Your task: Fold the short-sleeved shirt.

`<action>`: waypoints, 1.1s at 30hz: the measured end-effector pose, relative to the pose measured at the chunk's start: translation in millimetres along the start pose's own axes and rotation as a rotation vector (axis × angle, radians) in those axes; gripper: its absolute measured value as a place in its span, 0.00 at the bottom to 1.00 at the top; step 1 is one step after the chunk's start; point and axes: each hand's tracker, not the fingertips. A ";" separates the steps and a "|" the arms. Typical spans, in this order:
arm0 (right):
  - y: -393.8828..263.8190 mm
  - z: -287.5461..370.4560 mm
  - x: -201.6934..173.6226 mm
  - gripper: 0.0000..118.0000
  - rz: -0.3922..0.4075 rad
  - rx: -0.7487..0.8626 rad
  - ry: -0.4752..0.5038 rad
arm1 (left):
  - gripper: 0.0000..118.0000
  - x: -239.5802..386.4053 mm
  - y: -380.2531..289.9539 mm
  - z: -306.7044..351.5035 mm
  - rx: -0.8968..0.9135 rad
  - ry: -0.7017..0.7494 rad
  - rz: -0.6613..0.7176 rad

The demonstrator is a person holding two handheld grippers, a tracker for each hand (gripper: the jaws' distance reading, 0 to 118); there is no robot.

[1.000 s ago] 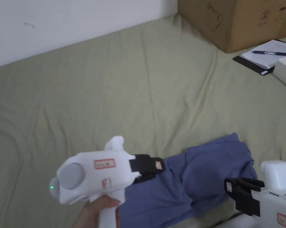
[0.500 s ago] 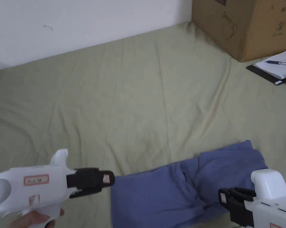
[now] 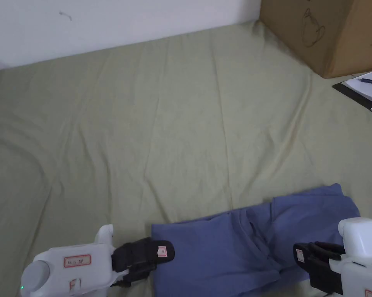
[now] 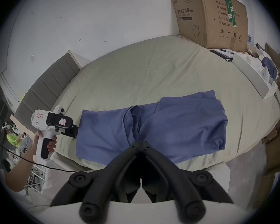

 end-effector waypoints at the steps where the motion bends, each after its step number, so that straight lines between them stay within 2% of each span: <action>1: 1.5 -0.3 -1.4 0.00 0.006 -0.001 -0.002 | 0.97 -3.4 2.4 -3.3 -0.007 -0.032 0.002; 5: 5.8 -2.1 -6.5 0.00 0.021 -0.002 -0.002 | 0.97 -13.1 11.0 -19.5 -0.057 -0.147 0.091; 7: 6.8 -3.3 -7.9 0.00 0.021 -0.003 -0.001 | 0.96 -11.5 11.4 -20.9 -0.052 -0.163 0.087; 8: 6.1 -4.8 -6.7 0.00 0.022 -0.005 0.002 | 0.81 -12.6 10.3 -21.3 -0.049 -0.166 0.088; 9: 6.3 -5.9 -6.8 0.00 0.025 -0.008 0.004 | 0.58 -12.2 6.8 -23.4 -0.052 -0.152 0.090; 10: 6.8 -7.1 -7.5 0.00 0.029 -0.012 0.001 | 0.24 -13.2 4.8 -26.5 -0.070 -0.022 0.074; 11: 7.1 -7.5 -8.2 0.00 0.033 -0.014 -0.002 | 0.07 -13.8 2.4 -29.2 -0.097 0.029 0.063; 12: 7.3 -7.5 -8.7 0.00 0.036 -0.014 -0.002 | 0.07 -16.0 1.8 -28.4 -0.102 0.017 0.065; 14: 7.8 -6.4 -9.4 0.00 0.037 -0.016 -0.001 | 0.07 -16.9 3.2 -17.3 -0.067 -0.095 0.117; 20: 11.9 -4.3 -13.6 0.00 0.047 -0.016 -0.013 | 0.07 4.9 12.1 18.5 -0.098 0.047 -0.034; 23: 13.6 -3.0 -18.5 0.00 0.049 -0.009 -0.004 | 0.07 3.3 15.5 54.3 -0.068 0.096 -0.052; 28: 13.0 -6.7 -26.9 0.00 0.074 -0.014 0.006 | 0.07 -16.5 18.2 137.3 0.023 0.261 -0.007; 33: 9.2 -11.8 -32.5 0.00 0.077 -0.024 0.033 | 0.07 -8.1 11.1 191.8 0.108 0.469 0.061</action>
